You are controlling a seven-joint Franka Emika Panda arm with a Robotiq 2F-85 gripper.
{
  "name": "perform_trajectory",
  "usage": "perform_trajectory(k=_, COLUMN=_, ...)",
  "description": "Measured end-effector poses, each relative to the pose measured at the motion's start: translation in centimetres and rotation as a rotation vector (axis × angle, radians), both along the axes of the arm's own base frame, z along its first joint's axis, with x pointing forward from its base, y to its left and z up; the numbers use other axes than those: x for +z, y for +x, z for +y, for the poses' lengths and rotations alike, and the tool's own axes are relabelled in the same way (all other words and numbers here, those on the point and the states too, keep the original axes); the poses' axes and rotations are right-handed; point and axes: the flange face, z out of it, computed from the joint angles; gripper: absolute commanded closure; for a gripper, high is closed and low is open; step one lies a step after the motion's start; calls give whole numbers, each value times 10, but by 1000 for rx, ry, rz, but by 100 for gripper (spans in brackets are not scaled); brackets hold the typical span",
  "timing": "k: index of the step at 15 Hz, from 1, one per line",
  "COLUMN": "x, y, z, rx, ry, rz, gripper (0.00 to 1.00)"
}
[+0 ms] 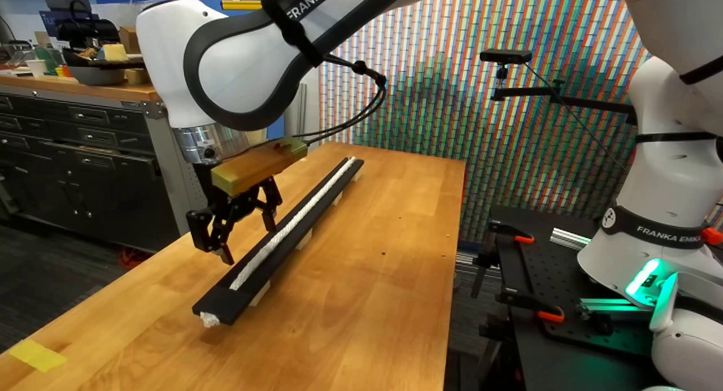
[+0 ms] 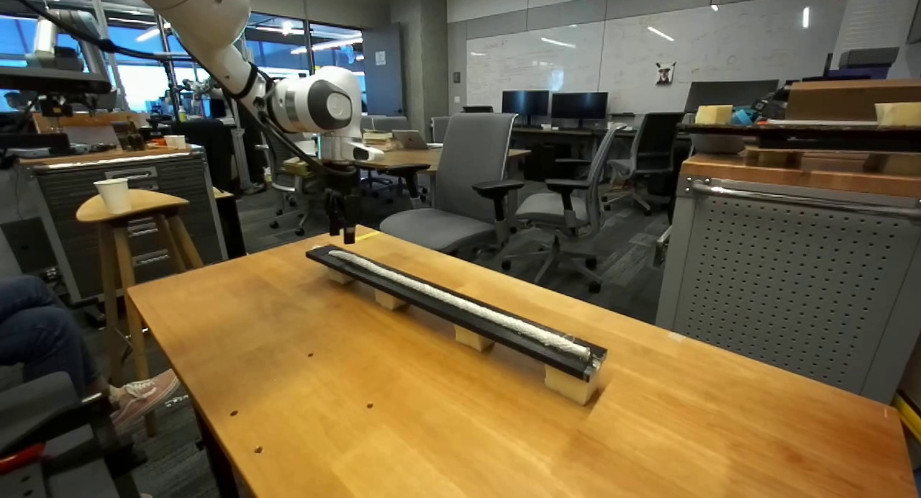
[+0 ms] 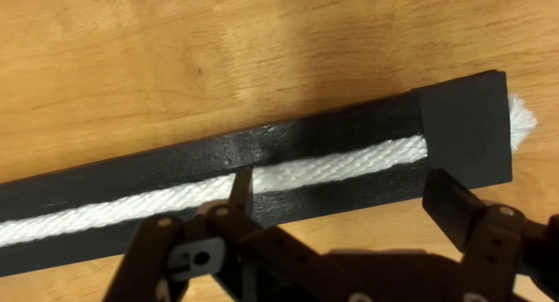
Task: Put the rope on the skate then press on it
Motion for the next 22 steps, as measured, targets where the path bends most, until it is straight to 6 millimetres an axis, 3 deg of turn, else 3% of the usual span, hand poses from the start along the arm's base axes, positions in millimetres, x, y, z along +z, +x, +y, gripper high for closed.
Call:
perform_trajectory(k=10, x=-3, y=-3, z=1, rx=7, ry=1, rz=16, gripper=0)
perform_trajectory(k=15, x=0, y=-6, z=14, rx=50, ry=24, rz=-2, gripper=0)
perform_trajectory(k=16, x=3, y=-6, z=18, rx=59, ry=31, rz=-13, gripper=9)
perform_trajectory(k=17, x=6, y=-6, z=21, rx=66, ry=37, rz=-24, gripper=25)
perform_trajectory(k=22, x=13, y=-6, z=35, rx=91, ry=72, rz=-51, gripper=65)
